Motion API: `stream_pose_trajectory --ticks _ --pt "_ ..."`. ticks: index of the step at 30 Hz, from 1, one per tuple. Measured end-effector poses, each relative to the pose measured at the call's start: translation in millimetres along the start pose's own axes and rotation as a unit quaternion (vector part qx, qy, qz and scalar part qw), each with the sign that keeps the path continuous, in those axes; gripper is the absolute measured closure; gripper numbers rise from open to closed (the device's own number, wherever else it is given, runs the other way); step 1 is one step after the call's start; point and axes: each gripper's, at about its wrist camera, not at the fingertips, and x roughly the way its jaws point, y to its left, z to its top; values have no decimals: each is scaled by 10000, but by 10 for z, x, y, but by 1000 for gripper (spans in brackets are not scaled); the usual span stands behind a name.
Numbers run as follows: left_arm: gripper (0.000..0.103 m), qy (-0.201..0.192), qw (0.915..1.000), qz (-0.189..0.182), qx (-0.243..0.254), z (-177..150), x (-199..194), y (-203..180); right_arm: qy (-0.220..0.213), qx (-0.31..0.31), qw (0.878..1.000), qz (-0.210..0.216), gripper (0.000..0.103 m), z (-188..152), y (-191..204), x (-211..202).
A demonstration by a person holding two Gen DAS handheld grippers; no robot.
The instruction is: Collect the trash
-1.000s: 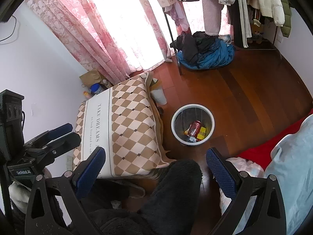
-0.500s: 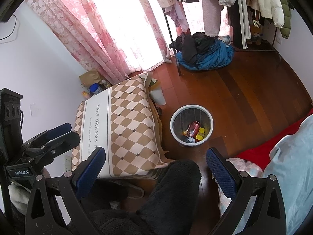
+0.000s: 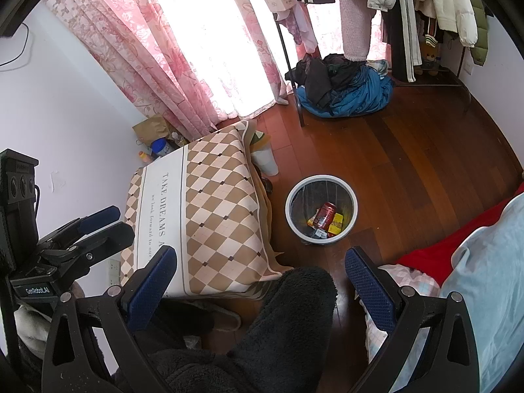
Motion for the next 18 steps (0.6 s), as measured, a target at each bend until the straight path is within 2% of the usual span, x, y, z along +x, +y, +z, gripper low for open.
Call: stream_pose_trajectory --ticks 18 --pt "0 -12 10000 -33 -23 -28 6 -15 11 -22 10000 -22 0 0 6 -2"
